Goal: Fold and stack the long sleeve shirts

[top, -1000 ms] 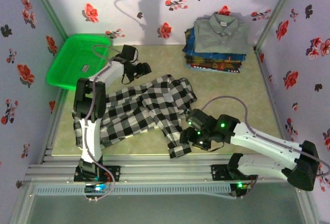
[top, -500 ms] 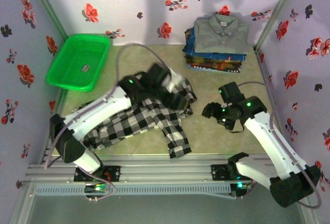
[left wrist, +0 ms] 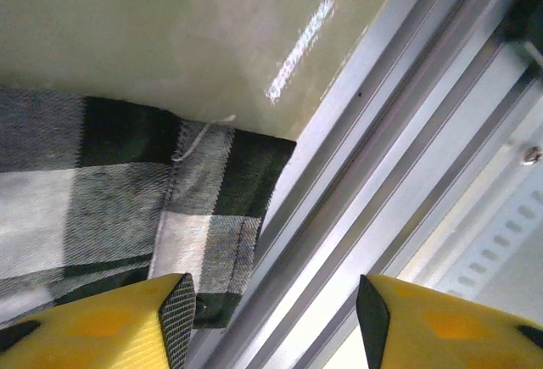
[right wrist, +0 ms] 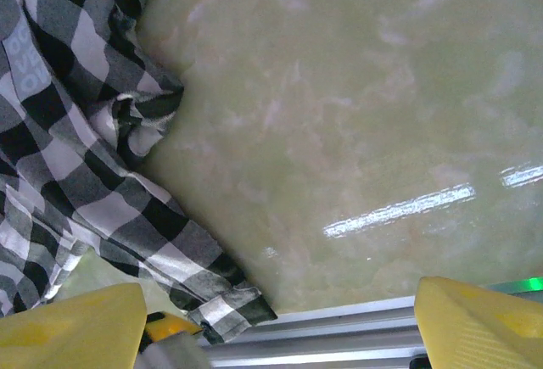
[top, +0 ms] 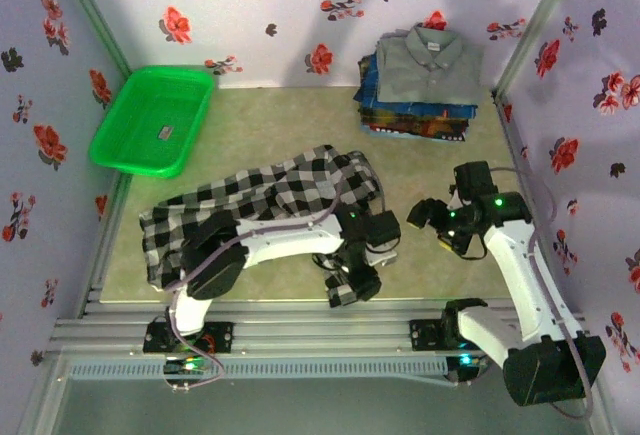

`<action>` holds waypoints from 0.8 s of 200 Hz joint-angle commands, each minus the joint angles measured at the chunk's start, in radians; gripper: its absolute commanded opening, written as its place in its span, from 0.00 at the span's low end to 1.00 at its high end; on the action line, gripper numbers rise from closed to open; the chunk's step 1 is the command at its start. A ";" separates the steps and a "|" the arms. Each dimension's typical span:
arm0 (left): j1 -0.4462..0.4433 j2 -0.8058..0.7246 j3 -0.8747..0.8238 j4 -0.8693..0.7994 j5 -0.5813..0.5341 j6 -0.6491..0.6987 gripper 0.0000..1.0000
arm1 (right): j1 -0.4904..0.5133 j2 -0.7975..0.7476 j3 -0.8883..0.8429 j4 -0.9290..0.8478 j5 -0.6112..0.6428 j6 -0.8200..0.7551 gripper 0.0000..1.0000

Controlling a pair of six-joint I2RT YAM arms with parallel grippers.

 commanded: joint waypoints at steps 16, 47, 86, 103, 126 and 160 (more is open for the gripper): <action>-0.023 0.050 0.067 -0.086 -0.088 -0.032 0.55 | -0.005 -0.062 -0.052 0.032 -0.053 0.022 0.84; -0.036 0.102 0.069 -0.063 -0.152 -0.075 0.54 | -0.005 -0.092 -0.071 0.045 -0.068 0.033 0.85; -0.040 0.174 0.059 -0.011 -0.188 -0.101 0.52 | -0.005 -0.112 -0.088 0.073 -0.099 0.053 0.85; -0.040 0.185 0.046 0.014 -0.209 -0.098 0.48 | -0.005 -0.121 -0.090 0.081 -0.102 0.055 0.85; -0.030 0.176 0.019 0.062 -0.215 -0.108 0.32 | -0.005 -0.133 -0.093 0.093 -0.108 0.061 0.85; 0.015 0.061 -0.003 0.081 -0.224 -0.144 0.11 | -0.005 -0.146 -0.113 0.105 -0.126 0.062 0.85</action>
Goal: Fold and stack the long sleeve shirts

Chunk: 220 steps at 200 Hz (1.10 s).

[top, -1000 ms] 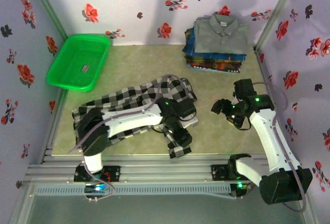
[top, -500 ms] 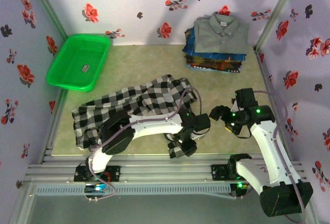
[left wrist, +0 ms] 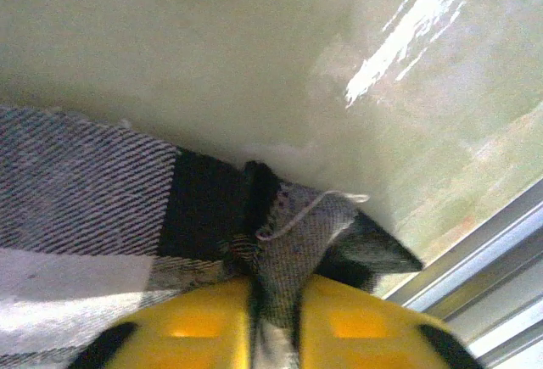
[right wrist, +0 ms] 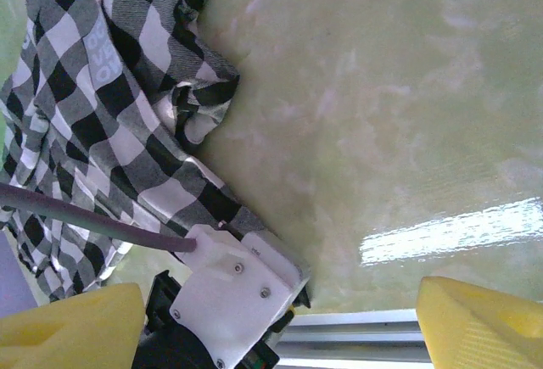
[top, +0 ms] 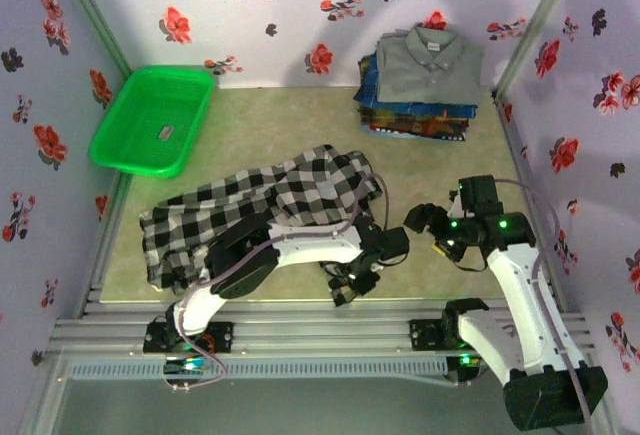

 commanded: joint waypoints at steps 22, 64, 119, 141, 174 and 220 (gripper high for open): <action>0.112 -0.222 -0.081 0.099 0.001 -0.087 0.08 | -0.003 -0.018 -0.066 0.059 -0.064 0.031 0.85; 0.340 -0.534 -0.229 0.247 0.089 -0.214 0.07 | 0.009 0.001 -0.143 0.224 -0.108 0.125 0.85; 0.676 -0.797 -0.442 0.407 0.171 -0.297 0.08 | 0.196 0.246 -0.069 0.398 -0.043 0.165 0.85; 0.790 -0.875 -0.538 0.418 0.198 -0.292 0.08 | 0.272 0.370 0.011 0.436 -0.023 0.154 0.85; 0.938 -0.972 -0.645 0.412 0.226 -0.268 0.08 | 0.367 0.549 0.156 0.473 0.003 0.133 0.85; 1.083 -0.996 -0.681 0.388 0.262 -0.205 0.09 | 0.444 0.774 0.322 0.511 -0.007 0.120 0.86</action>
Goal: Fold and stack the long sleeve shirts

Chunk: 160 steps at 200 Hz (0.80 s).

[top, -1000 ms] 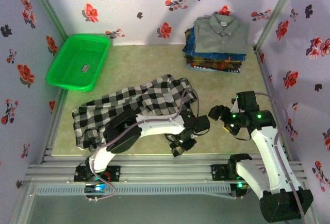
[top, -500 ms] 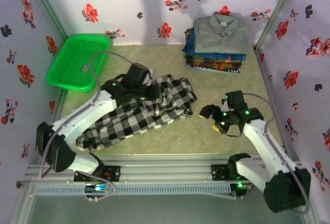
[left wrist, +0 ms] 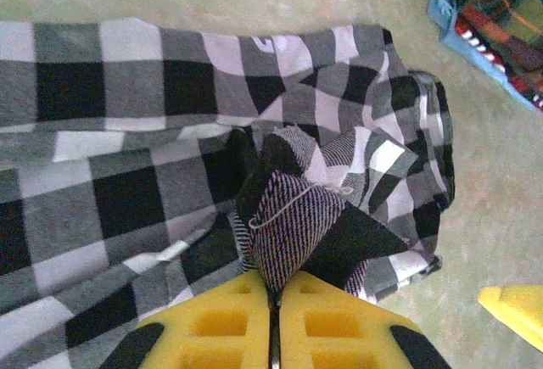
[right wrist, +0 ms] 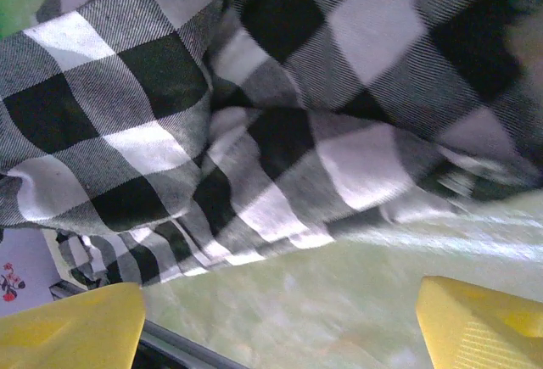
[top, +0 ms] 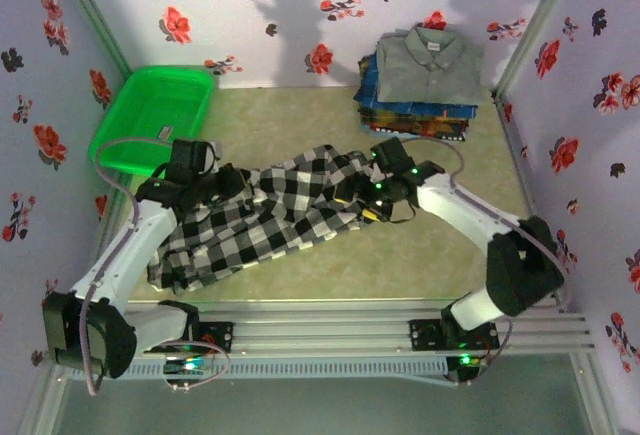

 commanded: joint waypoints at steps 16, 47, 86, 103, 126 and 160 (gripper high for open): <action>0.091 -0.015 -0.036 -0.001 0.053 0.072 0.09 | 0.046 0.150 0.134 0.035 0.013 -0.030 0.86; 0.171 0.002 -0.056 -0.008 0.072 0.121 0.09 | 0.055 0.244 0.231 0.030 0.012 -0.043 0.86; 0.252 0.015 -0.081 -0.029 0.083 0.177 0.09 | 0.062 0.332 0.324 0.017 0.010 -0.055 0.86; 0.280 0.013 -0.093 -0.044 0.083 0.198 0.09 | 0.066 0.360 0.364 0.000 0.024 -0.068 0.86; 0.309 0.015 -0.102 -0.060 0.075 0.222 0.09 | 0.068 0.394 0.412 -0.020 0.046 -0.085 0.86; 0.332 0.037 -0.101 -0.087 0.041 0.265 0.09 | 0.082 0.459 0.504 -0.055 0.050 -0.112 0.85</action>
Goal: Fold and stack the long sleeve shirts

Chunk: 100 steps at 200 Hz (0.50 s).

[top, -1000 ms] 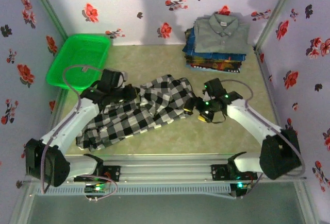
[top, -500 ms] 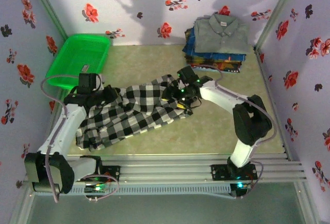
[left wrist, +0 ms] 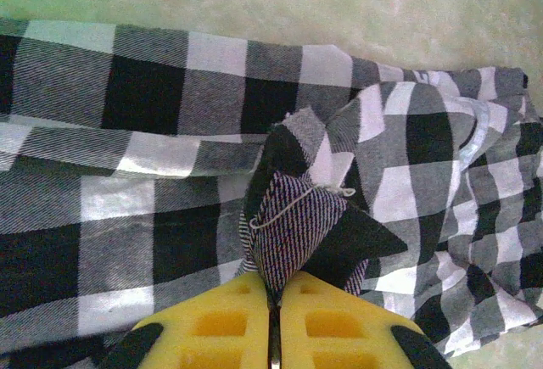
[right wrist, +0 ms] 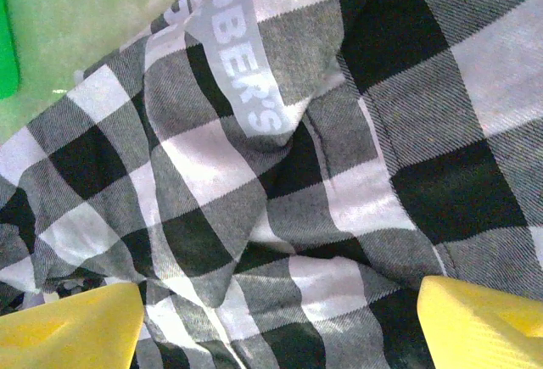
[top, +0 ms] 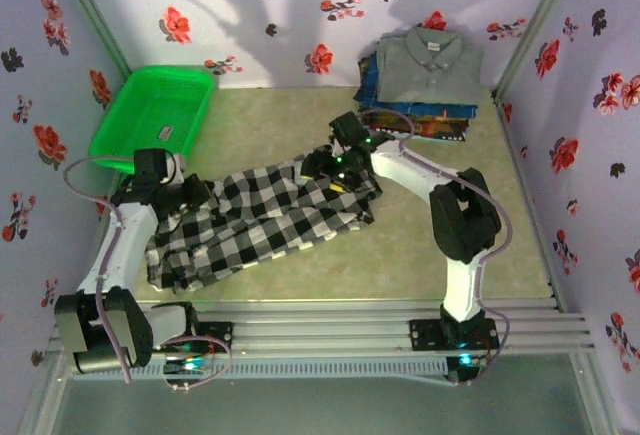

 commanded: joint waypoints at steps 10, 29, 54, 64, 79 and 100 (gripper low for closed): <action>0.020 0.024 -0.011 -0.047 -0.029 0.079 0.09 | 0.026 0.069 0.110 -0.070 0.020 -0.053 0.84; 0.023 0.026 -0.009 -0.070 -0.053 0.106 0.09 | 0.041 0.101 0.159 -0.094 0.027 -0.066 0.84; 0.037 0.028 -0.007 -0.103 -0.082 0.138 0.10 | 0.058 0.139 0.197 -0.099 0.024 -0.067 0.84; 0.042 0.028 -0.005 -0.114 -0.095 0.147 0.10 | 0.065 0.153 0.213 -0.103 0.026 -0.069 0.84; 0.048 0.032 -0.002 -0.124 -0.106 0.166 0.10 | 0.074 0.172 0.232 -0.105 0.024 -0.066 0.84; 0.051 0.050 0.009 -0.141 -0.131 0.190 0.10 | 0.090 0.204 0.263 -0.106 0.026 -0.066 0.84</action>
